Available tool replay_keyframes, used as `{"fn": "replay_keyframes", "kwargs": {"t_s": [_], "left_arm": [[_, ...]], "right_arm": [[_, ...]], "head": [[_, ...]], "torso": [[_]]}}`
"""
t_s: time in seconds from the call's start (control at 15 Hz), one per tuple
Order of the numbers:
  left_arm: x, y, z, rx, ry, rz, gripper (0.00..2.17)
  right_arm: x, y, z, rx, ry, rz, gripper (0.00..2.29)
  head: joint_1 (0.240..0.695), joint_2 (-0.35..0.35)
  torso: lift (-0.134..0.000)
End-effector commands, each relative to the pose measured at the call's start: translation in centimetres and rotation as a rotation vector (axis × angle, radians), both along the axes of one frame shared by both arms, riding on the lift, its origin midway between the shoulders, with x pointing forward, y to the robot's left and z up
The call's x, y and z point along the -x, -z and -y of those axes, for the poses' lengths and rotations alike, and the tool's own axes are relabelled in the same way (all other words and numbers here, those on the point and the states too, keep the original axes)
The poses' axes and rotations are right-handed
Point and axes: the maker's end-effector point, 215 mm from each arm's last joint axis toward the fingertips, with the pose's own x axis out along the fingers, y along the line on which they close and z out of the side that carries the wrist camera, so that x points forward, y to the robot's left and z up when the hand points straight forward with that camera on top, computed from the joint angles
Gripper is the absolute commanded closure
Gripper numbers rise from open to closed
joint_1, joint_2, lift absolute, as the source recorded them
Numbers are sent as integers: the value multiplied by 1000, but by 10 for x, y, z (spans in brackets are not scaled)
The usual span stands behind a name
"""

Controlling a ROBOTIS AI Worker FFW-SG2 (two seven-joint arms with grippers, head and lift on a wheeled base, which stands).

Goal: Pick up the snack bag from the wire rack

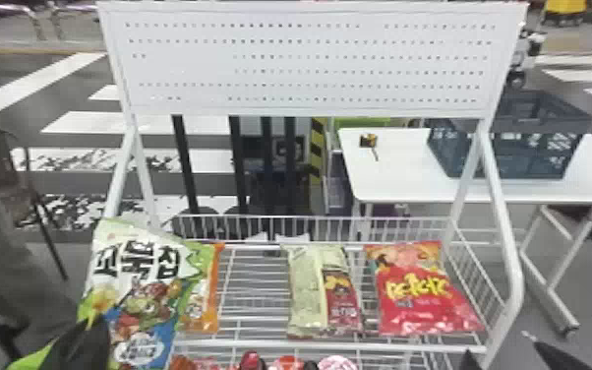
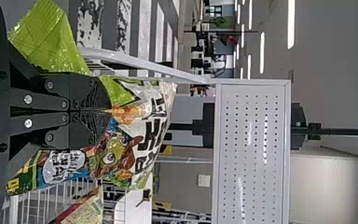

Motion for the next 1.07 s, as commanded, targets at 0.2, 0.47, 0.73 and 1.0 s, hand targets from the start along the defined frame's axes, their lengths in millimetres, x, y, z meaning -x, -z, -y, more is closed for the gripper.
{"fn": "replay_keyframes", "kwargs": {"t_s": [0.2, 0.47, 0.73, 1.0], "left_arm": [[0, 0, 10, 1, 15, 4, 1541], [-1, 0, 11, 2, 15, 3, 1541], [-3, 1, 11, -1, 17, 4, 1541], [-4, 2, 11, -3, 18, 4, 1541]], "right_arm": [[-91, 61, -11, -3, -11, -92, 127], [-146, 107, -5, 20, -2, -184, 127], [-184, 134, 12, 28, 26, -253, 127], [-197, 146, 14, 41, 23, -299, 529]], "head": [[499, 0], [499, 0], [499, 0], [499, 0]], "torso": [[0], [0], [0], [0]]}}
